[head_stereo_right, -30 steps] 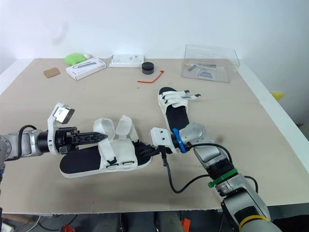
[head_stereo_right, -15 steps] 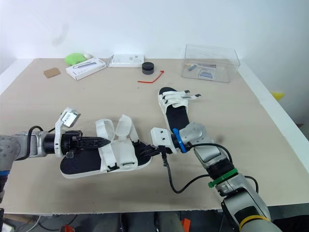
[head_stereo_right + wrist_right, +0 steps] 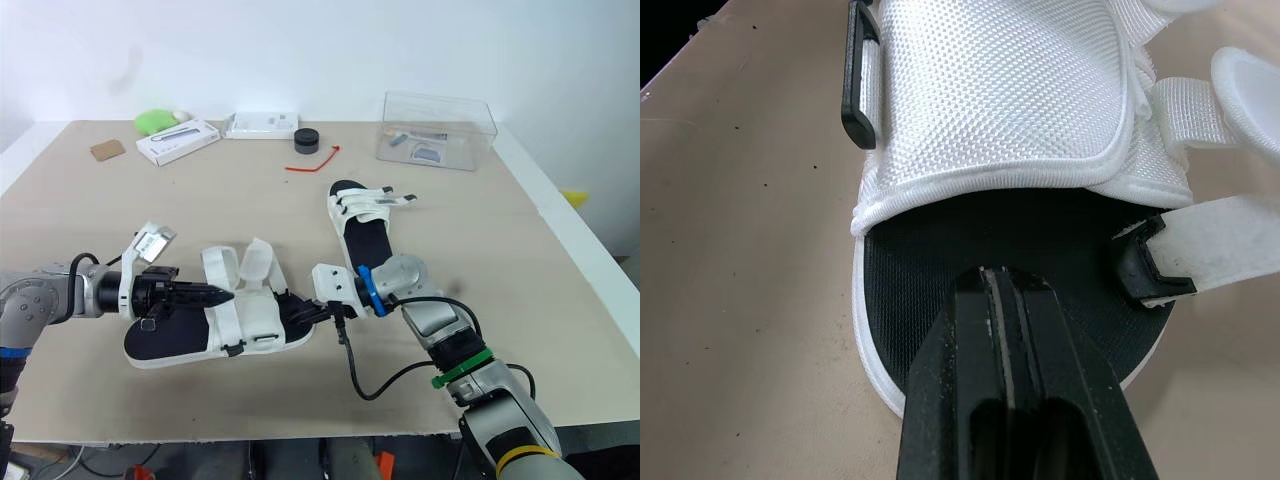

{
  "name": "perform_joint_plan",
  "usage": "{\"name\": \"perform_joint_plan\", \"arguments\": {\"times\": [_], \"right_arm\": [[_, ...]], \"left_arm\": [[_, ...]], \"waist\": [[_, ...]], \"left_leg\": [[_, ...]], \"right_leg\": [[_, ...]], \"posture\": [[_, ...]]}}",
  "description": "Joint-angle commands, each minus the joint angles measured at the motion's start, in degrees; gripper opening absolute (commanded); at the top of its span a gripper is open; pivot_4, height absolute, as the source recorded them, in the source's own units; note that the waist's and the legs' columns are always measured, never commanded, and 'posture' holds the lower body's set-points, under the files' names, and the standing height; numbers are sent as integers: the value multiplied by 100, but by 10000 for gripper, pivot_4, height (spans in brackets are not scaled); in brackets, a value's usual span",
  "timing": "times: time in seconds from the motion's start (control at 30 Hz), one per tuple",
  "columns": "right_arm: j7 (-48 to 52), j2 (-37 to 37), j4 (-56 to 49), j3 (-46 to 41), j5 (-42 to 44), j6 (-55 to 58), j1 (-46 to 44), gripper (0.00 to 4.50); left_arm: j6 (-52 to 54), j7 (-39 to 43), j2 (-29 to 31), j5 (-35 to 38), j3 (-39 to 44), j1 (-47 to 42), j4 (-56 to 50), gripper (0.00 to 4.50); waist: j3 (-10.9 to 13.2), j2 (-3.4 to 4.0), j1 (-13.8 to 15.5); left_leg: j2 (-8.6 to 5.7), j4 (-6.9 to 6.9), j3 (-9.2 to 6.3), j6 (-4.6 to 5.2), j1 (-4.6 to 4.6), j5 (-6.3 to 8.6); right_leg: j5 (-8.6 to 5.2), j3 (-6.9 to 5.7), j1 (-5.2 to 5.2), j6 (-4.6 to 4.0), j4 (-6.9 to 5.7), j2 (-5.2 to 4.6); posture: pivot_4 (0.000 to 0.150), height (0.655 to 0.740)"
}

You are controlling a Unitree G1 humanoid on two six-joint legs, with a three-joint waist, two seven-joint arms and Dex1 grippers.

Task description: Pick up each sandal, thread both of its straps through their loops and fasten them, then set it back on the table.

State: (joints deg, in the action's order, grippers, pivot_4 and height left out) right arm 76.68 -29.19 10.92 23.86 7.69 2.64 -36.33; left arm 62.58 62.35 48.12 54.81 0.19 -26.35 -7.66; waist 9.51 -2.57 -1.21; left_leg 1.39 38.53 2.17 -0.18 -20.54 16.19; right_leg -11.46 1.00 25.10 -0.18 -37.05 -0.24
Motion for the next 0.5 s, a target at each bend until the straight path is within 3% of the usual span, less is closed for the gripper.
{"name": "perform_joint_plan", "arguments": {"times": [0.03,0.3,0.5], "right_arm": [[-16,-137,148,88,-287,102,121,0],[-56,-87,203,110,-284,73,96,0],[-38,-89,189,125,-281,70,112,0]], "left_arm": [[-190,106,57,-221,-115,170,-378,559],[-430,-16,-23,-451,-254,795,-939,559],[-309,-174,-48,-324,-129,795,-1077,559]], "waist": [[0,0,0],[0,0,0],[0,0,0]], "left_leg": [[0,0,0,0,0,0],[2,0,1,1,2,0],[2,0,0,1,5,0]], "right_leg": [[0,0,0,0,0,0],[0,2,0,0,-1,1],[1,0,-2,1,-1,1]], "posture": [[1500,7400],[1500,7400],[1500,7400]]}}
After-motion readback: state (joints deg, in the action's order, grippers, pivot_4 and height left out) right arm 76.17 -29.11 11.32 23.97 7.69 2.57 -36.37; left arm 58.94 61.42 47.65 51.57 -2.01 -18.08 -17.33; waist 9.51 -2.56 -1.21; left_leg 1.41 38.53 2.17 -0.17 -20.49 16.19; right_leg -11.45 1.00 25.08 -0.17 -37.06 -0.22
